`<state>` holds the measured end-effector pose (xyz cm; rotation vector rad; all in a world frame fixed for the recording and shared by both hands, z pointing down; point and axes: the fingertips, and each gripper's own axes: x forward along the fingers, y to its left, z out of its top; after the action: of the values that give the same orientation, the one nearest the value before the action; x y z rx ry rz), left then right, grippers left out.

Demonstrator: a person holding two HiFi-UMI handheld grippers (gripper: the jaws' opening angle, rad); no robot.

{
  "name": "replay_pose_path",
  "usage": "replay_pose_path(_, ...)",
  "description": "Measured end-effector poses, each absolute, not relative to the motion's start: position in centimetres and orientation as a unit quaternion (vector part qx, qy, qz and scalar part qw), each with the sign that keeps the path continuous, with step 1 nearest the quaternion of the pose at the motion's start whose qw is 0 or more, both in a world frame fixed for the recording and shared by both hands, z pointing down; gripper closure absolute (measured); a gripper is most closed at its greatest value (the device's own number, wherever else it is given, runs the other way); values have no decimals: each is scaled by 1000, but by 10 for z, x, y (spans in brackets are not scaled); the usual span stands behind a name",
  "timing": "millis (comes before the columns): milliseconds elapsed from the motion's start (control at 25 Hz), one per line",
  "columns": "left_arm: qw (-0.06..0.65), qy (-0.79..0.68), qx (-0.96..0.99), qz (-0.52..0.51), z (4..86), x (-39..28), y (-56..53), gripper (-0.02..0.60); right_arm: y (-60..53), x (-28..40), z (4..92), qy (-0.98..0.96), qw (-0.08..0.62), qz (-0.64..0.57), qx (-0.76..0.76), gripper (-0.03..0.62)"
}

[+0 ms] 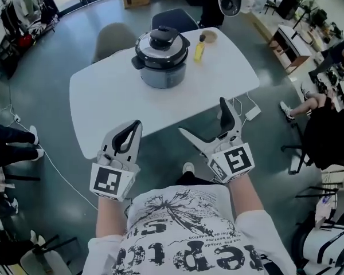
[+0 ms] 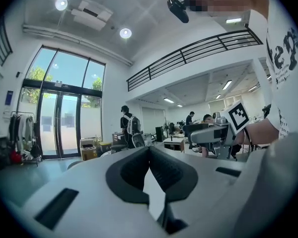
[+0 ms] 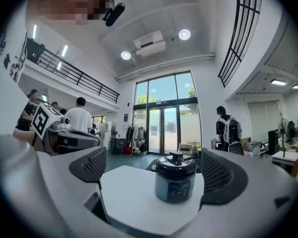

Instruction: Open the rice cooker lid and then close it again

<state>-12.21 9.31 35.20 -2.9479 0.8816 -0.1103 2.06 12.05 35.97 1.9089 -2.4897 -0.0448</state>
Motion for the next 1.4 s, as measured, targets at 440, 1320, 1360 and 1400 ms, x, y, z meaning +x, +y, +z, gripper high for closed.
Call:
replay_pose_path(440, 31, 358, -932, -41, 351, 0, 21, 569, 19, 156, 375, -832, 45, 15, 553, -1)
replay_pose_path(1320, 34, 393, -918, -40, 347, -33, -228, 569, -281, 88, 414, -868, 228, 68, 435, -1)
replay_pose_path(1360, 34, 392, -918, -39, 350, -34, -235, 568, -291, 84, 421, -867, 248, 66, 427, -1)
replay_pose_path(1400, 36, 390, -919, -38, 351, -36, -243, 569, -300, 80, 426, -866, 268, 64, 417, -1)
